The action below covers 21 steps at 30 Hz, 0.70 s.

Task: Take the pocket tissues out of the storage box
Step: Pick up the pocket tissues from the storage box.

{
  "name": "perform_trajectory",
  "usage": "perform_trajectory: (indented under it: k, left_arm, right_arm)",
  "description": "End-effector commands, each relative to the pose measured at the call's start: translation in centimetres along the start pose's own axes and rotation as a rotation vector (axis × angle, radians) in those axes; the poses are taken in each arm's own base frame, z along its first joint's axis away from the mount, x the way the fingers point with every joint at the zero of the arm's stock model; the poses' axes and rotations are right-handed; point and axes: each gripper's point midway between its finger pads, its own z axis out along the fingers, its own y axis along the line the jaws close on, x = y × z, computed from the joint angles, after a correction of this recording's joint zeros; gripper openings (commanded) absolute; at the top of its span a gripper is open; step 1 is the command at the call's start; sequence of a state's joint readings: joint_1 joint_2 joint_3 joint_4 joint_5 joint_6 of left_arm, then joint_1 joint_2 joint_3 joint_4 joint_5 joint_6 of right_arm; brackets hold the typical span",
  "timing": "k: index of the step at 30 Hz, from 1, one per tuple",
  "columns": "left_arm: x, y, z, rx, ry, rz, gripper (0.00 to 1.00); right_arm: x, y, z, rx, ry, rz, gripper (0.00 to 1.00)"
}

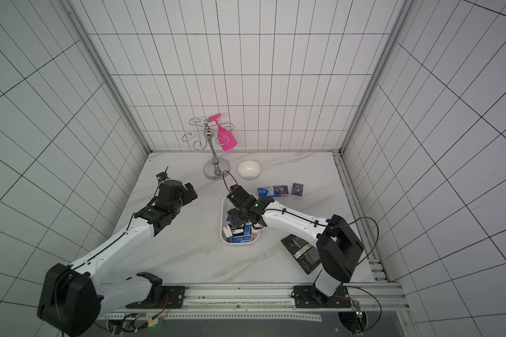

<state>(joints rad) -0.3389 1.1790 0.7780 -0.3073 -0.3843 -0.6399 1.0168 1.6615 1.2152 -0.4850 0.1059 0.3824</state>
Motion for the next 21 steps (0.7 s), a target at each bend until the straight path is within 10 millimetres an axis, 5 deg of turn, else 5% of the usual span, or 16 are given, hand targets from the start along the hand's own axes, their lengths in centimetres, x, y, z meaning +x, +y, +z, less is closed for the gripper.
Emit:
perform_trajectory:
  k: [1,12,21]
  left_arm:
    - [-0.7,-0.2,-0.3,0.003,-0.018,-0.012,0.98]
    - [-0.6,-0.2,-0.4,0.010,-0.018,-0.014,0.98]
    - [-0.6,-0.3,-0.3,0.012,-0.016,-0.014,0.98]
  right_arm:
    - [-1.2,0.3,0.4,0.033,-0.063,0.067,0.74]
    - [-1.5,0.5,3.1,0.069,-0.040,0.098,0.79]
    - [-2.8,1.0,2.9,0.055,-0.070,0.107,0.79]
